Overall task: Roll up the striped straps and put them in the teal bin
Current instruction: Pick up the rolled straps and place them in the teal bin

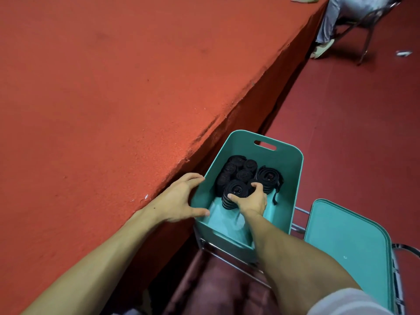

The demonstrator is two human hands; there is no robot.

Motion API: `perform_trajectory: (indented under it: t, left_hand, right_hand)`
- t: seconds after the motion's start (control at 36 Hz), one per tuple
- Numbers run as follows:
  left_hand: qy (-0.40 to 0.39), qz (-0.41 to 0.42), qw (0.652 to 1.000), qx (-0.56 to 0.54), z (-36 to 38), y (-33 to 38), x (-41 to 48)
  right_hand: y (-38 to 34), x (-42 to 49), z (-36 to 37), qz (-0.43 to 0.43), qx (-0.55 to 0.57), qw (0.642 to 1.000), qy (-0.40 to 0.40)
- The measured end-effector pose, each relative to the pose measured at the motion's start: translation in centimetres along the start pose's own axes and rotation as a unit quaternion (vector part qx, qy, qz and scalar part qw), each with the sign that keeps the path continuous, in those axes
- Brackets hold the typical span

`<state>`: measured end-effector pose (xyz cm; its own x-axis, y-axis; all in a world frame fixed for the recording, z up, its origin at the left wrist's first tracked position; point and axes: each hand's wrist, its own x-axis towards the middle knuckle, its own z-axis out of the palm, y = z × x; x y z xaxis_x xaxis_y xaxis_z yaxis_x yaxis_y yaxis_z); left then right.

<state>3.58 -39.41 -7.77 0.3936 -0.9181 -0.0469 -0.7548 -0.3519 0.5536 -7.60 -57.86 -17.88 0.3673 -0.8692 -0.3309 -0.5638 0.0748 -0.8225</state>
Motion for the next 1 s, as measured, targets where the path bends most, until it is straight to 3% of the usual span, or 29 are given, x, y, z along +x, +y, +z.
perform_trajectory:
  t: [0.08, 0.22, 0.33, 0.47, 0.61, 0.81, 1.0]
  left_hand:
    - [0.035, -0.003, 0.999, -0.016, -1.2, 1.6, 0.0]
    - [0.088, 0.0, 0.996, 0.016, -5.2, 2.8, -1.8]
    - [0.129, -0.059, 0.988, 0.06, -9.5, 1.1, -6.7]
    - [0.167, -0.19, 0.962, 0.107, -14.1, -2.9, -17.7]
    - [0.174, -0.327, 0.918, 0.141, -16.5, -6.4, -31.5]
    - [0.193, -0.504, 0.827, 0.157, -17.3, -7.9, -49.4]
    - [0.253, -0.574, 0.765, 0.145, -17.3, -8.7, -60.1]
  right_hand:
    - [-1.6, -0.8, -1.1, -0.049, -0.002, 0.999, 0.007]
    - [-7.4, -4.1, -2.1, -0.236, 0.006, 0.97, -0.054]
    - [-13.6, -9.2, -0.1, -0.385, -0.024, 0.912, -0.136]
    - [-18.5, -17.8, 6.5, -0.519, -0.101, 0.808, -0.259]
    - [-19.7, -28.1, 14.7, -0.581, -0.141, 0.706, -0.38]
    - [-18.9, -42.5, 23.2, -0.62, -0.154, 0.583, -0.503]
    - [-18.4, -52.2, 28.6, -0.631, -0.14, 0.524, -0.555]
